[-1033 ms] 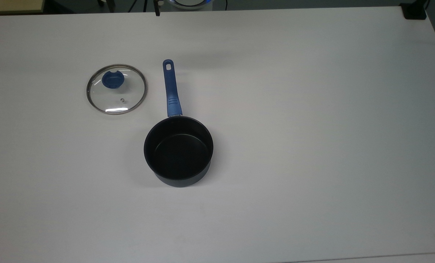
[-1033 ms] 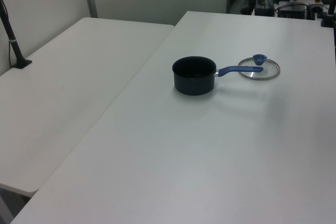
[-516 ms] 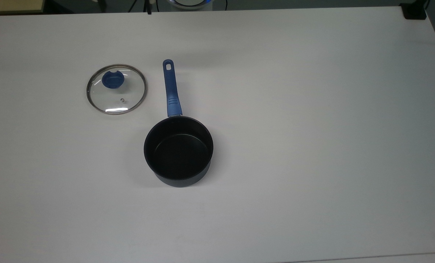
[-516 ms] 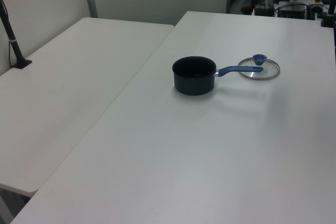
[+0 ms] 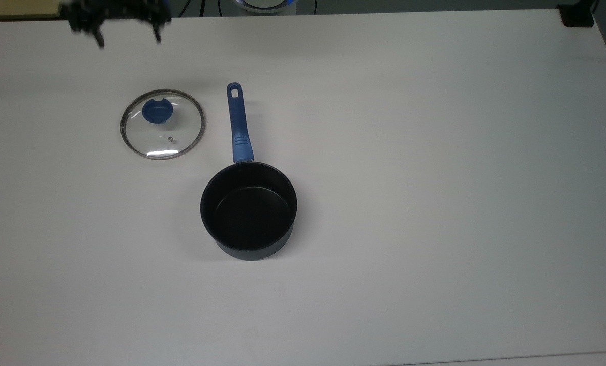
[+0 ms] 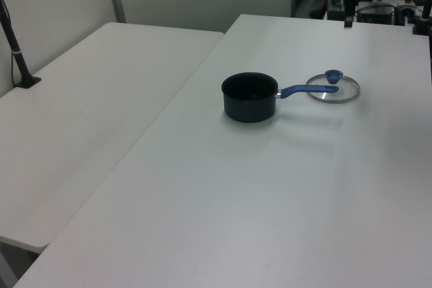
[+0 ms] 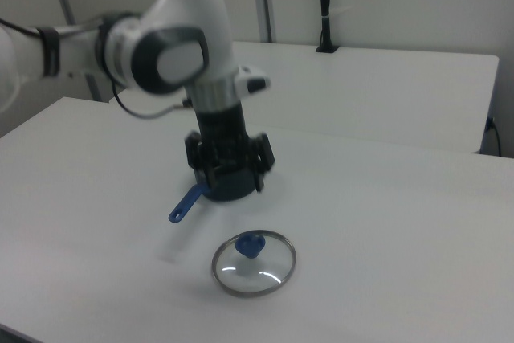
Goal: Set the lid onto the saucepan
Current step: 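Lower the gripper onto the glass lid's blue knob and grasp it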
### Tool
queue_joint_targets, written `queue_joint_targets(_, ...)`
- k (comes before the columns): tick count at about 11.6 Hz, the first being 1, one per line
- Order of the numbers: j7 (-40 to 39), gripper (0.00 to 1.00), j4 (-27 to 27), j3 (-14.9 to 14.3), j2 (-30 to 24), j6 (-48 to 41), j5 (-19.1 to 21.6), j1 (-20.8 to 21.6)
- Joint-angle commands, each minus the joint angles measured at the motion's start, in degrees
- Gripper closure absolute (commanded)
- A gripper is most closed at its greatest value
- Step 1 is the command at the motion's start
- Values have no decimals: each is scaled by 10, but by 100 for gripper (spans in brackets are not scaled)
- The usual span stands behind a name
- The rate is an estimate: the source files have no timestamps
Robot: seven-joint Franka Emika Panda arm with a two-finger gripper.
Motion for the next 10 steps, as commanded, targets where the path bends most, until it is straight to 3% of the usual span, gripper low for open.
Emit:
queue_joint_targets(1, -9, 0, -121, -1, 11, 175, -11, -21)
queue_joint_targets(3, 28, 0, -123, 0, 51, 188, -1, -22)
queue_joint_targets(6, 150, 0, -122, 2, 83, 220, 46, -6)
queue_joint_targets(9, 197, 0, -122, 13, 105, 236, 47, 5)
queue_joint_targets(10, 197, 12, -122, 19, 106, 236, 48, 3)
